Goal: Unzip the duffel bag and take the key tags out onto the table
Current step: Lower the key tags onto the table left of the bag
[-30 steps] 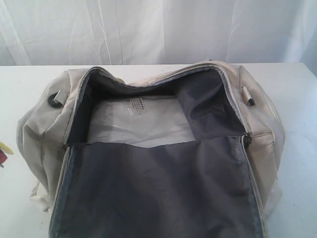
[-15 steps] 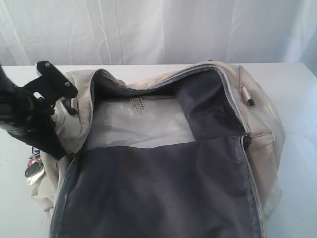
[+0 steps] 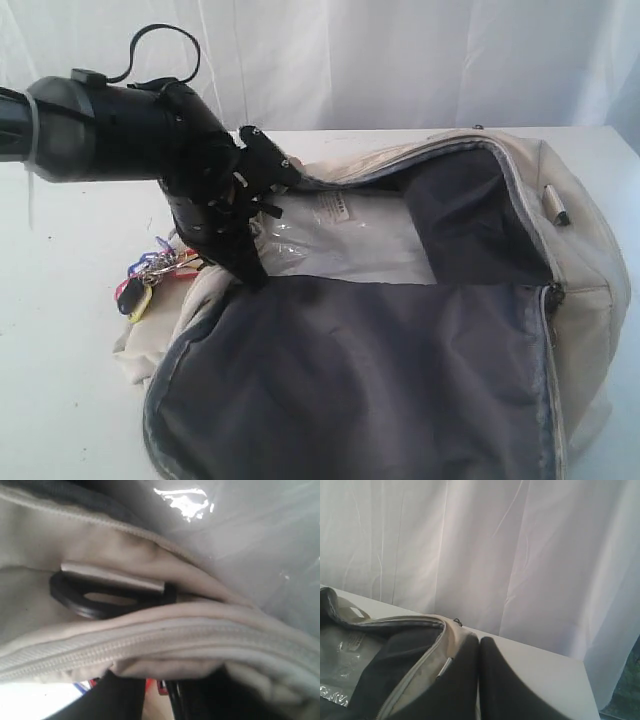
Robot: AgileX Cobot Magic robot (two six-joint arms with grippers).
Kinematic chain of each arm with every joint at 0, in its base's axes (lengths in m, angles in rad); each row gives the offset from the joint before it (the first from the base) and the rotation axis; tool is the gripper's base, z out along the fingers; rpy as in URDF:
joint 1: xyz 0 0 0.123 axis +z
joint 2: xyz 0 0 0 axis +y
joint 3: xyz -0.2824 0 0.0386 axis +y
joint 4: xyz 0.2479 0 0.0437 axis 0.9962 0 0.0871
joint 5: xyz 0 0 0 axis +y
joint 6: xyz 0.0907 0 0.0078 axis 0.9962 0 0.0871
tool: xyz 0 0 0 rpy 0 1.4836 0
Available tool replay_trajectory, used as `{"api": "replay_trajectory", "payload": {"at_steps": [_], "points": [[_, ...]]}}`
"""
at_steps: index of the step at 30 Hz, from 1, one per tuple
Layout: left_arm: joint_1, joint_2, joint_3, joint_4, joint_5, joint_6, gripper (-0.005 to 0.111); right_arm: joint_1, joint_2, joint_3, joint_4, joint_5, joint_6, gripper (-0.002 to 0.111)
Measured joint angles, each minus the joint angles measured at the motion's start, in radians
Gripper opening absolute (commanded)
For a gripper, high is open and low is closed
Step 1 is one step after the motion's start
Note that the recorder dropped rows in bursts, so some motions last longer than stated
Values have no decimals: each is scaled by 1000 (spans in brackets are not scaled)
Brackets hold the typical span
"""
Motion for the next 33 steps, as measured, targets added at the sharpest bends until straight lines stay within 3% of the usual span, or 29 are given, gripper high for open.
{"api": "replay_trajectory", "payload": {"at_steps": [5,11,14,25,33], "points": [[19,-20,-43,26,245,6,0,0,0,0,0,0,0,0],[106,-74,-16,27,365,8,0,0,0,0,0,0,0,0],[157,-101,11,39,369,10,0,0,0,0,0,0,0,0],[235,-105,45,63,374,-2,0,0,0,0,0,0,0,0],[237,-105,47,-139,290,64,0,0,0,0,0,0,0,0]]}}
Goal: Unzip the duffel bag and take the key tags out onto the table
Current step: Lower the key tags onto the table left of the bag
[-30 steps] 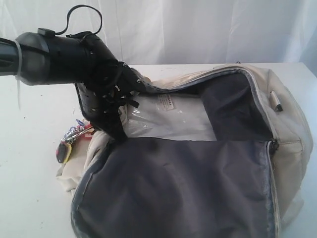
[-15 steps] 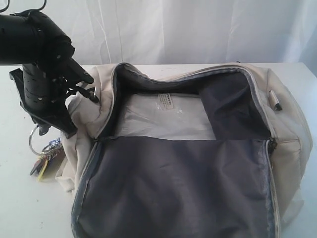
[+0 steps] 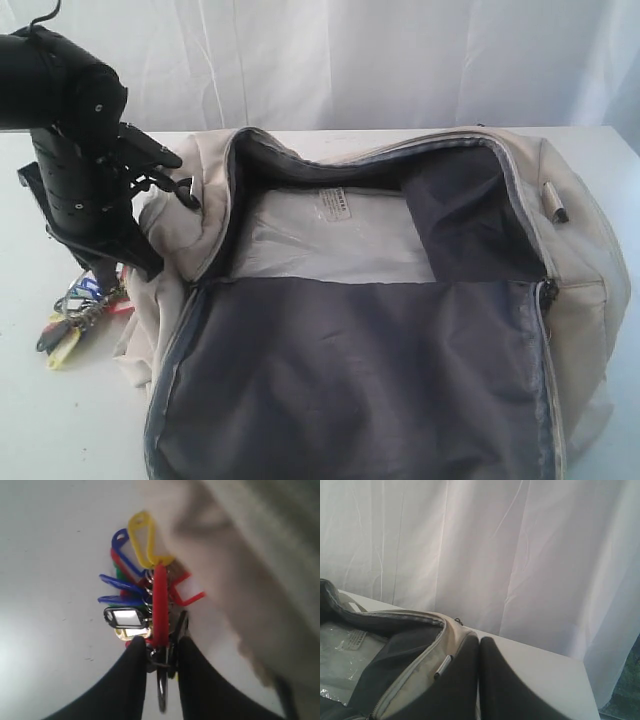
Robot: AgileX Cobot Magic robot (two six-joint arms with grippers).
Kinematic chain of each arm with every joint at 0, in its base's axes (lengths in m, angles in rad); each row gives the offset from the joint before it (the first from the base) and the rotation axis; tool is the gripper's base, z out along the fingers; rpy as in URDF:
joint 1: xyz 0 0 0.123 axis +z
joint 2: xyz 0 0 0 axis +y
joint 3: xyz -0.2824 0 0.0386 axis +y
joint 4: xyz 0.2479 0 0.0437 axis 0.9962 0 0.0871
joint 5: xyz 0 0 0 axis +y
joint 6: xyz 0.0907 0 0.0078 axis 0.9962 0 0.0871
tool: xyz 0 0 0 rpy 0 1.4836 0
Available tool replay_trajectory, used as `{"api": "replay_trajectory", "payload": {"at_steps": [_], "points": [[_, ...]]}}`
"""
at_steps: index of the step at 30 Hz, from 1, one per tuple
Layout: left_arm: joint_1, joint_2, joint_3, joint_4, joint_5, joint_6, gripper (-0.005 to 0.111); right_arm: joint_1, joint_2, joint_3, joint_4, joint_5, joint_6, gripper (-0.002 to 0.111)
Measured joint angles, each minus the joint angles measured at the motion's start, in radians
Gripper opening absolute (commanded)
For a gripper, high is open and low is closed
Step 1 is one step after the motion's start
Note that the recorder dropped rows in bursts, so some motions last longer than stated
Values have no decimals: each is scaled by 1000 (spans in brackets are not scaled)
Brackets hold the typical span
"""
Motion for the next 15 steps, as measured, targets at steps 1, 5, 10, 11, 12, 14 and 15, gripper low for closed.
{"api": "replay_trajectory", "payload": {"at_steps": [1,5,10,11,12,14,15], "points": [[0,0,0,-20,-7,10,0,0,0,0,0,0,0,0],[0,5,0,-76,-18,26,6,0,0,0,0,0,0,0],[0,21,0,-87,-20,30,38,0,0,0,0,0,0,0],[0,21,0,-87,-18,30,45,0,0,0,0,0,0,0],[0,21,0,-88,-10,30,50,0,0,0,0,0,0,0],[0,21,-9,-88,22,30,59,0,0,0,0,0,0,0],[0,21,-19,-88,44,30,62,0,0,0,0,0,0,0]]}}
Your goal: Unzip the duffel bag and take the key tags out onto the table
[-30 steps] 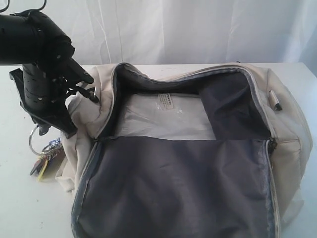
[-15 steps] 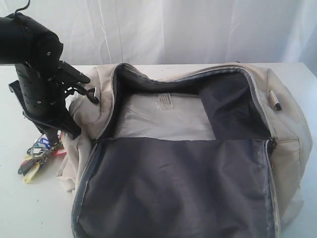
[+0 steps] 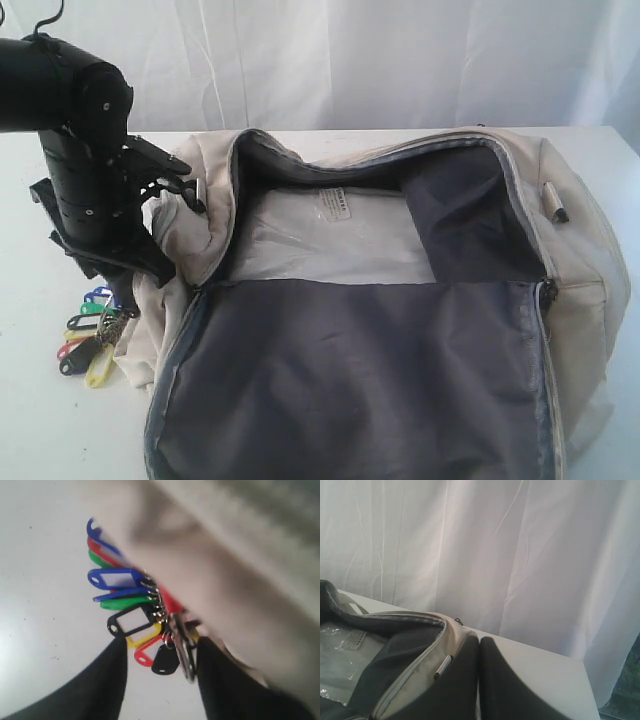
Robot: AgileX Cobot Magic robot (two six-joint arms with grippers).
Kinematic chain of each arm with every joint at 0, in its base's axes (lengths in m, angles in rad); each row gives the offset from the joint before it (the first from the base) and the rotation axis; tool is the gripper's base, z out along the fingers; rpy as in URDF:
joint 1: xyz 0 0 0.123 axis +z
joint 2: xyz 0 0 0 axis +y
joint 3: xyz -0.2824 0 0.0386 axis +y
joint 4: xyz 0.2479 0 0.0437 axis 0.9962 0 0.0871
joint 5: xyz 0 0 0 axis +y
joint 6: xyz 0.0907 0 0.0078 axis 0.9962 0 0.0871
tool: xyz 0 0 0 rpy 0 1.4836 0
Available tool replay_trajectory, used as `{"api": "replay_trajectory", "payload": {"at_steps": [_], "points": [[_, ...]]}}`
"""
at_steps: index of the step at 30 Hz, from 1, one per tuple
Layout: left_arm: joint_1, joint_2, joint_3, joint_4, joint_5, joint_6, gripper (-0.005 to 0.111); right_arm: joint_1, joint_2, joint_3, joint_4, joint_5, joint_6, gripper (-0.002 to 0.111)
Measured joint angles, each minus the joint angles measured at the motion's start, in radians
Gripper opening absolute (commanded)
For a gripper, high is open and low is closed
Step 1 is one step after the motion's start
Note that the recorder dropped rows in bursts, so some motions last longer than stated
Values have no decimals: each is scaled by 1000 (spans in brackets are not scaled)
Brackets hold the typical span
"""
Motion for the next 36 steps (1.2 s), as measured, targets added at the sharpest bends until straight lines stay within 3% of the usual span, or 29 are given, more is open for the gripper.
{"api": "replay_trajectory", "payload": {"at_steps": [8,15,19,24,25,29,33,36], "points": [[0,-20,-88,-3,177,34,66,0,0,0,0,0,0,0],[0,-194,-57,-14,190,45,64,0,0,0,0,0,0,0],[0,-371,25,-42,179,45,47,0,0,0,0,6,0,0],[0,-654,150,-86,174,48,9,0,0,0,7,8,0,0],[0,-707,172,-92,164,49,1,0,0,0,8,8,0,0],[0,-972,291,-134,78,49,0,0,0,0,9,8,0,0],[0,-1218,458,-213,-132,49,0,0,0,0,23,-33,19,0],[0,-1311,594,-226,-335,49,0,0,0,14,37,-168,27,0]]}}
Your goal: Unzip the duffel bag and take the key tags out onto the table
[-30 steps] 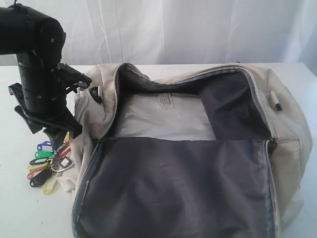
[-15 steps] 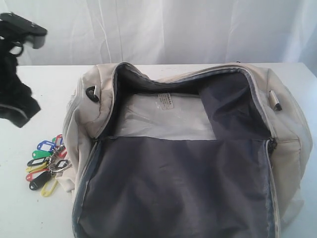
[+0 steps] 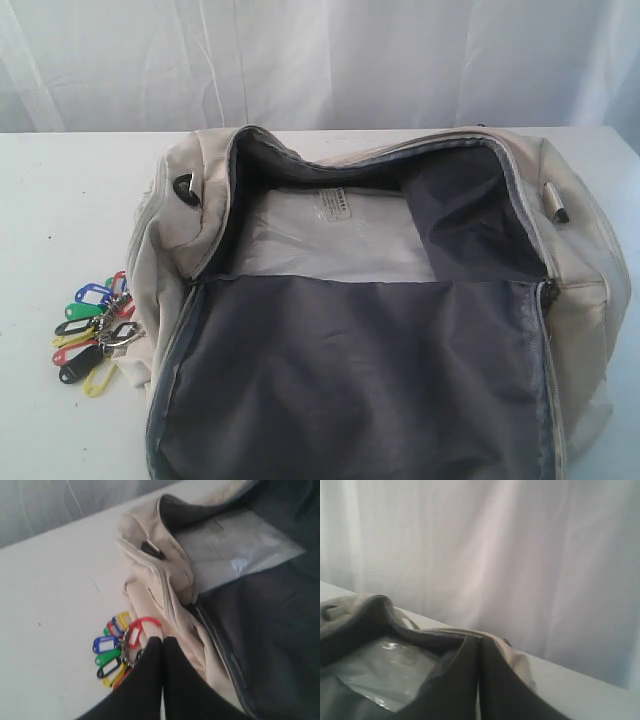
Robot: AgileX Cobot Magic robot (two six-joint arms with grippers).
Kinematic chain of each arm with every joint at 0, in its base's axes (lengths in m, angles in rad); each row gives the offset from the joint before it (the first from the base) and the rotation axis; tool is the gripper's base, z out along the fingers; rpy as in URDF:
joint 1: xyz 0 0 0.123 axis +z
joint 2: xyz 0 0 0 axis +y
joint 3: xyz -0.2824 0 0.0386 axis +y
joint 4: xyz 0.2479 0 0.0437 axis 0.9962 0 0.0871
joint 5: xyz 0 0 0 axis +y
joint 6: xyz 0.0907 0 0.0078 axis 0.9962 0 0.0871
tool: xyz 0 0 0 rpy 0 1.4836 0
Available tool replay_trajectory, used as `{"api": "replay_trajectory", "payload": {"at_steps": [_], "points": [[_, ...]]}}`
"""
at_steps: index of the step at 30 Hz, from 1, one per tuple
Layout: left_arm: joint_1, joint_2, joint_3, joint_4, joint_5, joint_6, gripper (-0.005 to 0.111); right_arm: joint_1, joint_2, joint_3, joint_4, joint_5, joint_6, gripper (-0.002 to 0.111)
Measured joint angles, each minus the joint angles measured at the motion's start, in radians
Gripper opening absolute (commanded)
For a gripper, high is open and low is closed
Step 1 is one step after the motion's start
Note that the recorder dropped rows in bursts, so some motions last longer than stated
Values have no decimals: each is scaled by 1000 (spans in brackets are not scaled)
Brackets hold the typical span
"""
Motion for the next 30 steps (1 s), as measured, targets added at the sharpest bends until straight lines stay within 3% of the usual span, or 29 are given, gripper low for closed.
{"api": "replay_trajectory", "payload": {"at_steps": [6,12,30], "points": [[0,-20,281,-4,-296,0,0,0,0,68,2,-169,0,0],[0,-5,453,-4,-320,-1,0,0,0,71,24,-106,92,0],[0,-5,489,-4,-292,-1,0,0,0,71,81,-92,129,0]]}}
